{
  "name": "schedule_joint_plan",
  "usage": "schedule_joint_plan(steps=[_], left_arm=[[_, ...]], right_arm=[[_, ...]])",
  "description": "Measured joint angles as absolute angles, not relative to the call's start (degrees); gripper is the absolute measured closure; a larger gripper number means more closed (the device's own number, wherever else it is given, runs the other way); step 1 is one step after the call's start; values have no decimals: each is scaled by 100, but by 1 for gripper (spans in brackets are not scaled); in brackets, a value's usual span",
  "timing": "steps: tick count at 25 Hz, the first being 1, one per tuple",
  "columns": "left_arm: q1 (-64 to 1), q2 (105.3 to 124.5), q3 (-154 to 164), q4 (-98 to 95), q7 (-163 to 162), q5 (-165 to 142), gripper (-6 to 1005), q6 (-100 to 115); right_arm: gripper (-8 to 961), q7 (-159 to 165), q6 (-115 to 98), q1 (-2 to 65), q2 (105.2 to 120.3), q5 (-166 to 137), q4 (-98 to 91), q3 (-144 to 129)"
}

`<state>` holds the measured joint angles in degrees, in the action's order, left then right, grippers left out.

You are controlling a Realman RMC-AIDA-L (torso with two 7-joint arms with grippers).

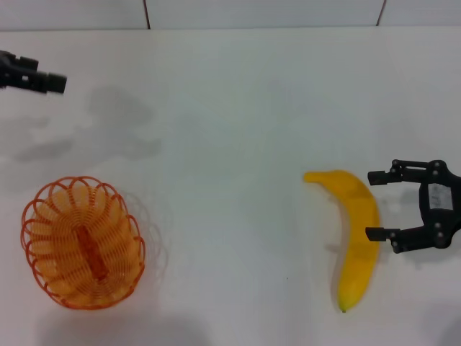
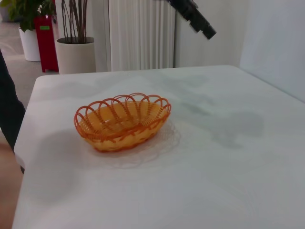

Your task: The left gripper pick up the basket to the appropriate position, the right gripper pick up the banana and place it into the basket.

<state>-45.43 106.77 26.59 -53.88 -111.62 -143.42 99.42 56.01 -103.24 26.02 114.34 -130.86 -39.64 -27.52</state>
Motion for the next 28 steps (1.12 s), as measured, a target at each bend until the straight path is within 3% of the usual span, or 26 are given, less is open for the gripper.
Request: schedule_joint_plan(steps=[4,9,11,28], left_arm=[[-4502,10863,3689,-6259,-11059,-14982,140,10098],[-4350,11504,4231,-7231,-10077,-15692,140,10109],[-4324,11656,4338,-7413,-9789,-15716,140,10144],[-4185,11696,5482,-6459,-9581,-15640,139,9401]], right_arm=[[68,5632,-10327,2651,11435,-13088,-3964,-2765],[68,5630,-10341,2655,11435,-13086,-3964,-2748],[68,5638,-10341,2655,11434,-13086,-3964,-2746],[69,5622,-10332,2654,11427,-13087,-3955,-2742]])
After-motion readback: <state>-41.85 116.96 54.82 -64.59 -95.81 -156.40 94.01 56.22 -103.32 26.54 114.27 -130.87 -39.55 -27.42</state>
